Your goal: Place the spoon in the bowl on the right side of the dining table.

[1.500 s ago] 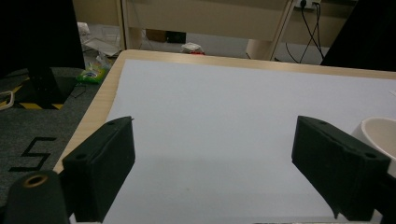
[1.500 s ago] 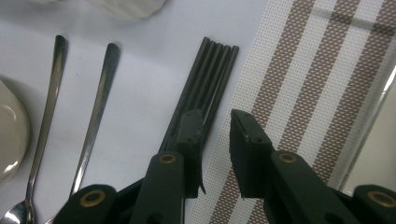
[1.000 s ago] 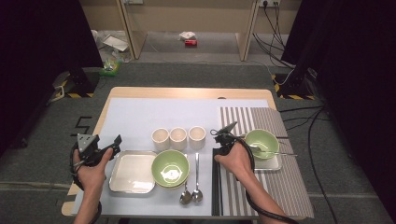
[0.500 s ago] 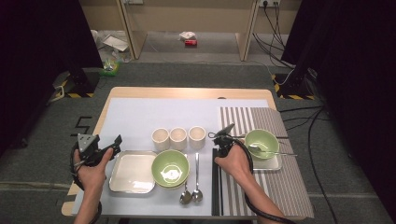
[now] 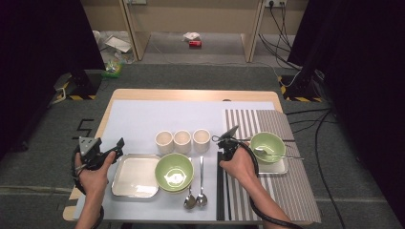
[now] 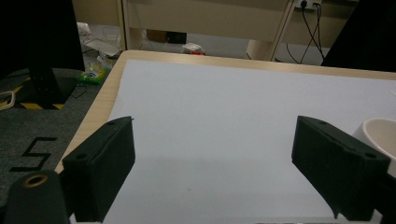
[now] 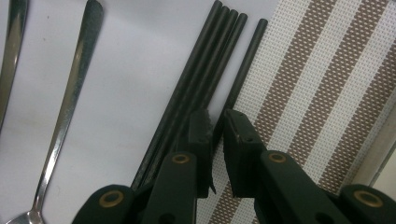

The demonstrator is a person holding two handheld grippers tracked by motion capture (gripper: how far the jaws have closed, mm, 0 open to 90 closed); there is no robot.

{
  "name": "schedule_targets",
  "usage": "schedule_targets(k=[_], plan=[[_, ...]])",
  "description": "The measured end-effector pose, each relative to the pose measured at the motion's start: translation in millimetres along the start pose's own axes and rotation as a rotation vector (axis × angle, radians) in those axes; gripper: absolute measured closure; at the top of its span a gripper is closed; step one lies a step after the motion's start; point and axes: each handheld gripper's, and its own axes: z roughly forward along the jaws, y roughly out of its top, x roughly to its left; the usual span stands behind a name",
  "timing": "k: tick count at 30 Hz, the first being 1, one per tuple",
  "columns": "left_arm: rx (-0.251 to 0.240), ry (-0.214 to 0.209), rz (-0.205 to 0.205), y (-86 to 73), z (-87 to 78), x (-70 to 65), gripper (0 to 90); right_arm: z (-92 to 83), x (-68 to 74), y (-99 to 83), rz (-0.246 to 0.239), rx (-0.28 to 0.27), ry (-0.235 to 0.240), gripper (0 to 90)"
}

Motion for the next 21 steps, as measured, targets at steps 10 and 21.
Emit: schedule_targets(k=[10, 21], plan=[[-0.001, 0.000, 0.001, 0.2, -0.2, -0.1, 12.4, 1.4, 3.3, -1.7, 0.011, 0.009, -0.027, 78.3], [-0.001, 0.000, 0.000, 0.2, 0.0, 0.1, 12.4, 1.7, 2.0, -1.6, 0.027, 0.011, -0.044, 84.3]])
